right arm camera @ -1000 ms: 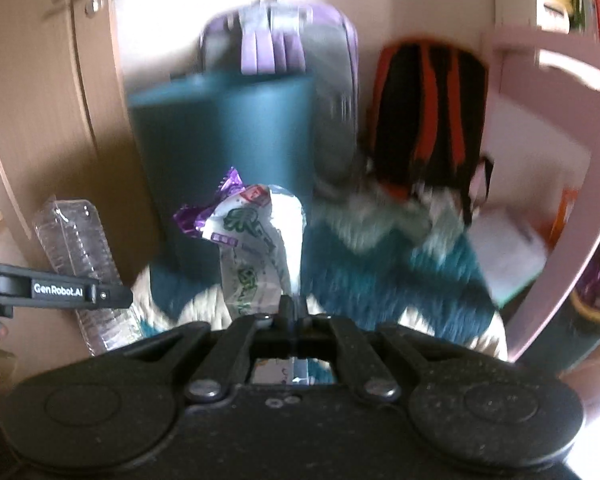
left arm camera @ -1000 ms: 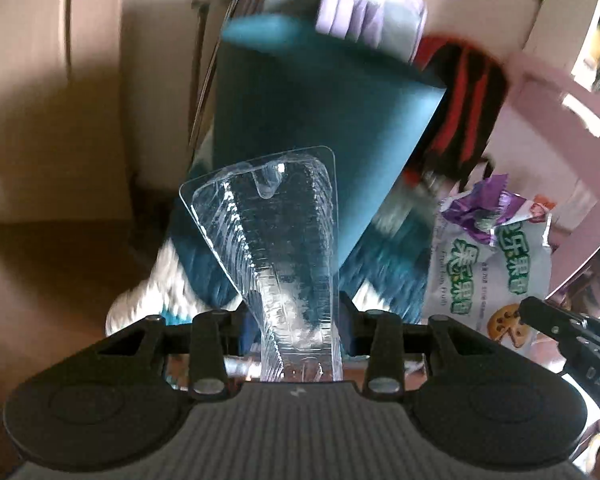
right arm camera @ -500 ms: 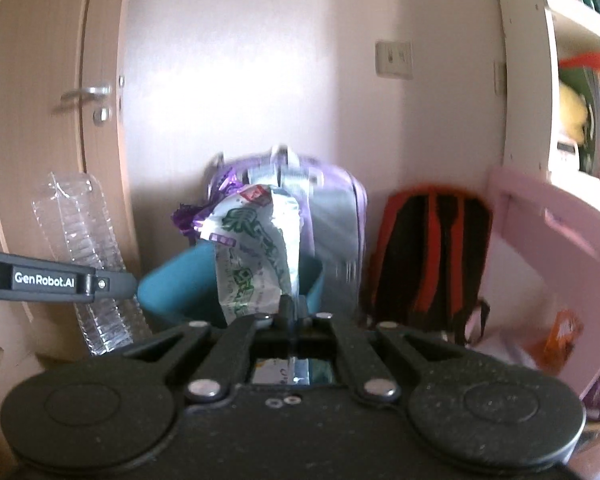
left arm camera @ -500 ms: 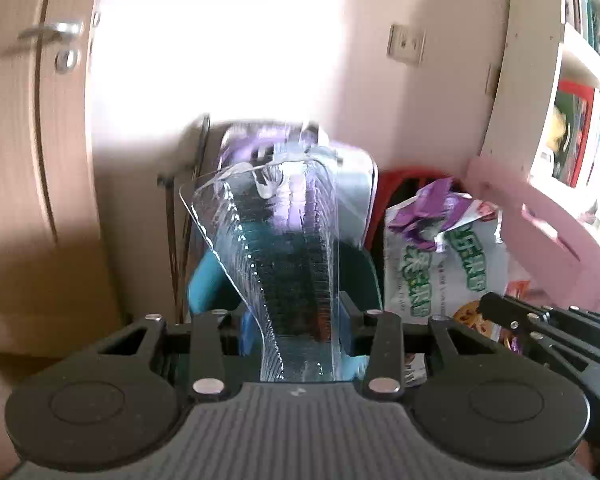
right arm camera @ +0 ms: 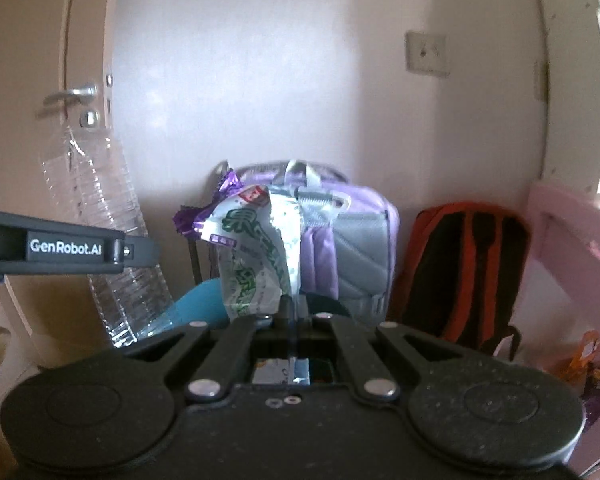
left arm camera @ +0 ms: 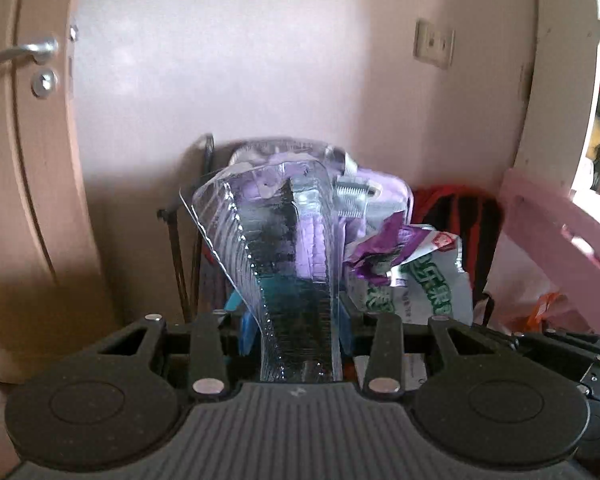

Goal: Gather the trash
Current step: 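Lift clear tray and cookie wrapper up over the teal wastebasket, then open both tools to drop tray and wrapper into the wastebasket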

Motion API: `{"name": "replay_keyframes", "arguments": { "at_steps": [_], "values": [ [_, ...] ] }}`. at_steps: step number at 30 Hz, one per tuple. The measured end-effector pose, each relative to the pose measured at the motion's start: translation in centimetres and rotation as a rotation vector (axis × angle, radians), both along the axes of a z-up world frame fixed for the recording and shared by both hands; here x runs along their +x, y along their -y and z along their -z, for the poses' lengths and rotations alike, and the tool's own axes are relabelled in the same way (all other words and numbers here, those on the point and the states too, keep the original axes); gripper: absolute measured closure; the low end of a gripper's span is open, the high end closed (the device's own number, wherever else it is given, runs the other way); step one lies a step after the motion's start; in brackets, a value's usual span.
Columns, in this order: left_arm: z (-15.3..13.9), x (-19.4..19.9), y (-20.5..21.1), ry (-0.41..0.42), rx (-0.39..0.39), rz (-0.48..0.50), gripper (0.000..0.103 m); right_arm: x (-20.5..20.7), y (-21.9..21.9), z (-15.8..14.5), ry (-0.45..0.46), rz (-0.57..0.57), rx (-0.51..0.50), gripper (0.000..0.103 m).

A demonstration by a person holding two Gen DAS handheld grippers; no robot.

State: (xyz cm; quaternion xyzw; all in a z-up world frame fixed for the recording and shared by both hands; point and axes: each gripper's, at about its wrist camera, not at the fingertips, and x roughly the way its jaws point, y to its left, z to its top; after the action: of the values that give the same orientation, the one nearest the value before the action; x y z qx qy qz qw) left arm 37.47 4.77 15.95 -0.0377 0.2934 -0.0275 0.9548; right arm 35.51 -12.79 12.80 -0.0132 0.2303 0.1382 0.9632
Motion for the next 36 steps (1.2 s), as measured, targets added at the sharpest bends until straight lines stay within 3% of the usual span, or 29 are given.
{"name": "replay_keyframes", "arguments": {
  "at_steps": [7, 21, 26, 30, 36],
  "values": [
    [4.6, 4.1, 0.0, -0.103, 0.032, 0.026, 0.064, 3.8, -1.5, 3.4, -0.115, -0.033, -0.018, 0.103],
    [12.1, 6.9, 0.5, -0.252, 0.06, 0.069, 0.059, 6.1, -2.7, 9.7, -0.261, -0.073, -0.083, 0.101],
    [13.1, 7.4, 1.0, -0.27, 0.071, 0.075, 0.056, 6.3, -2.9, 10.2, -0.271, -0.094, -0.098, 0.092],
    [13.3, 7.5, 1.1, -0.283, 0.064, 0.062, 0.04, 6.2, -3.2, 10.0, -0.266, -0.111, -0.115, 0.085],
    [12.0, 6.6, 0.7, -0.262, 0.04, 0.045, 0.035, 5.7, -2.7, 9.3, -0.264, -0.107, -0.1, 0.072]
  ]
}}
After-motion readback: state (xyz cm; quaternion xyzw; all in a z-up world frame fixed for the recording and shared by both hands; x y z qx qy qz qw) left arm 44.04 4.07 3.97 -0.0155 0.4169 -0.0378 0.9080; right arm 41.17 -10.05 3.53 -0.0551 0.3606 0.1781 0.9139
